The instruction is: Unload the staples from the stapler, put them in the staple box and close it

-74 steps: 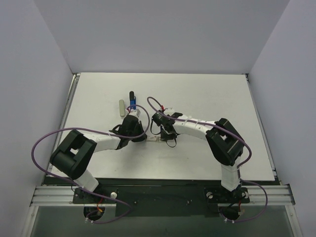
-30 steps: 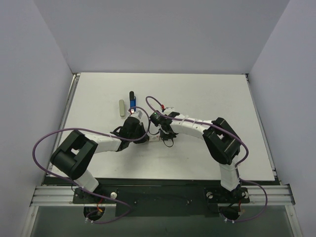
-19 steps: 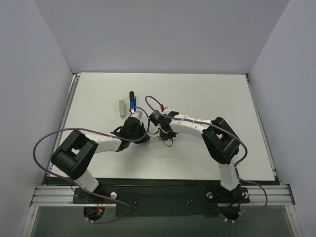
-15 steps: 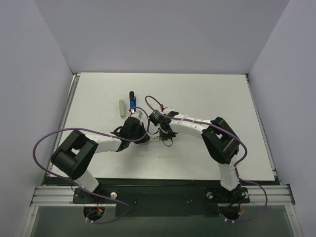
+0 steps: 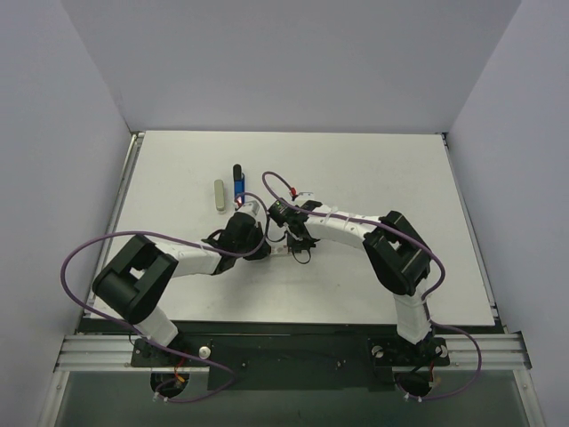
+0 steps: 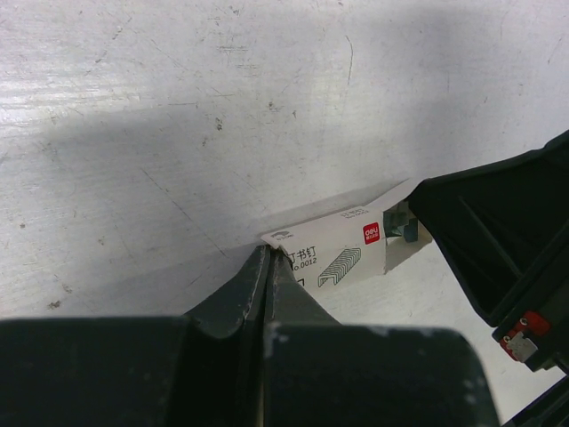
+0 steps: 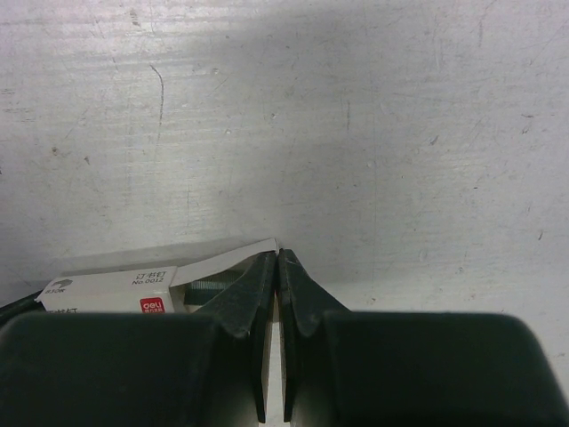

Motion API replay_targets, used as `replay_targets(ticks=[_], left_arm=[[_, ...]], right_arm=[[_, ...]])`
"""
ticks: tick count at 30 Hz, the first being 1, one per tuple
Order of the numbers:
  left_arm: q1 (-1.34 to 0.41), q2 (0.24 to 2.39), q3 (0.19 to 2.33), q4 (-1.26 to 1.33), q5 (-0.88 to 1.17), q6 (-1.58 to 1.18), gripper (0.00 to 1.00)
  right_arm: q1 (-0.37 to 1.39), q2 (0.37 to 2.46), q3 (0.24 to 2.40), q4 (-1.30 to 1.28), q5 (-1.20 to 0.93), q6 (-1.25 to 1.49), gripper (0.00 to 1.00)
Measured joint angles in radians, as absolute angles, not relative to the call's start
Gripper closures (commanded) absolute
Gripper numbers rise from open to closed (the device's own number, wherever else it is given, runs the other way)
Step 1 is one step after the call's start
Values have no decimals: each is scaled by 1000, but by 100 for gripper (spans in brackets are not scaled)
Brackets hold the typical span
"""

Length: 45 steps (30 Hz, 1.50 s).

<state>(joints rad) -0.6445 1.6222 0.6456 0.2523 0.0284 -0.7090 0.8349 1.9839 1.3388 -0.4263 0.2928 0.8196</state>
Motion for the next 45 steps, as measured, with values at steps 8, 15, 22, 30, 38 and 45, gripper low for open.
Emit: replay_targets(ticks=[8, 15, 22, 30, 38, 45], left_arm=[[-671, 1623, 646, 255, -4, -723, 100], [-689, 1624, 648, 256, -21, -722, 100], [-717, 1623, 648, 256, -20, -717, 100], [-754, 1620, 647, 254, -13, -714, 100], [-771, 1601, 634, 243, -6, -718, 100], [-785, 1592, 624, 243, 12, -718, 100]], right_arm=[[835, 1984, 1337, -426, 300, 823, 100], [835, 1956, 1295, -402, 305, 822, 100], [836, 1899, 1212, -366, 302, 822, 100], [844, 1842, 1135, -348, 302, 823, 100], [859, 1815, 1099, -341, 303, 836, 83], [872, 1752, 1056, -341, 299, 841, 76]])
